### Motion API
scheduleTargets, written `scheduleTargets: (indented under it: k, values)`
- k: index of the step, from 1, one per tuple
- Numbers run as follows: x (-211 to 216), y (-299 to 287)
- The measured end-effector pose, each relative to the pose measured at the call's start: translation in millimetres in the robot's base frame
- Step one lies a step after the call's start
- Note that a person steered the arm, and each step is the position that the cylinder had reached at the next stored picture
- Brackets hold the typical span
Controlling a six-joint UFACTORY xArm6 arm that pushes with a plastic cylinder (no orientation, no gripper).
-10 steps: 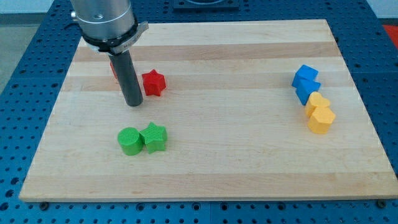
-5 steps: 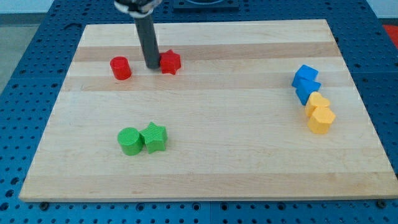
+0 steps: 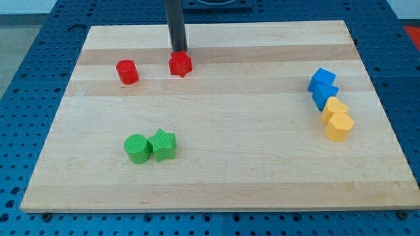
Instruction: Push red star up and down
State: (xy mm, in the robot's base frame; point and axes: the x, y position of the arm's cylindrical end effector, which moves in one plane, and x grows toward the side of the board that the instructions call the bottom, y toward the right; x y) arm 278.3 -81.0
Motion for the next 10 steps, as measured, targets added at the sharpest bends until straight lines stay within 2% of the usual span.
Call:
scheduleTargets:
  k: [2, 5, 8, 10]
  values:
    - [10.5, 0.0]
    - [112.9, 1.0]
    - [112.5, -26.5]
    - [128.5, -10.2]
